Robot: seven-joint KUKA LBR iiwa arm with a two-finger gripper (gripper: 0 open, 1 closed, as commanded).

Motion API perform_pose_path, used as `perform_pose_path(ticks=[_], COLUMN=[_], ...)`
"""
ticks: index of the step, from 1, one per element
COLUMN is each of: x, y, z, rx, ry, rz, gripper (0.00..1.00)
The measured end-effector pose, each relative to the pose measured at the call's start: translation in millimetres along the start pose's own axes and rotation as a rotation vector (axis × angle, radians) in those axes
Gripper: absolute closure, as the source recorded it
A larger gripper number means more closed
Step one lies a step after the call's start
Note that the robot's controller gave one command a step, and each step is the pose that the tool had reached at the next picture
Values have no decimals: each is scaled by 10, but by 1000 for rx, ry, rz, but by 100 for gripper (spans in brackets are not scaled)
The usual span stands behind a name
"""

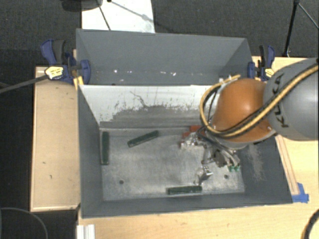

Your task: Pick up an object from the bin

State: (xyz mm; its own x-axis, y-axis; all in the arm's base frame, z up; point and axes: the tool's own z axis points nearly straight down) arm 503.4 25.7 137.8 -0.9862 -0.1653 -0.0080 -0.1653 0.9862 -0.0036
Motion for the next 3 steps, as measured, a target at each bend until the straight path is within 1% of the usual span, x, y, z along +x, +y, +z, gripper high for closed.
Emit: perform_pose_path(ticks=[1,2,3], x=[225,225,64], y=[115,115,175], z=[562,562,-1190], rx=[-5,-5,-3], ry=[7,7,-1], rz=[-41,-40,-57], gripper=[100,100,100])
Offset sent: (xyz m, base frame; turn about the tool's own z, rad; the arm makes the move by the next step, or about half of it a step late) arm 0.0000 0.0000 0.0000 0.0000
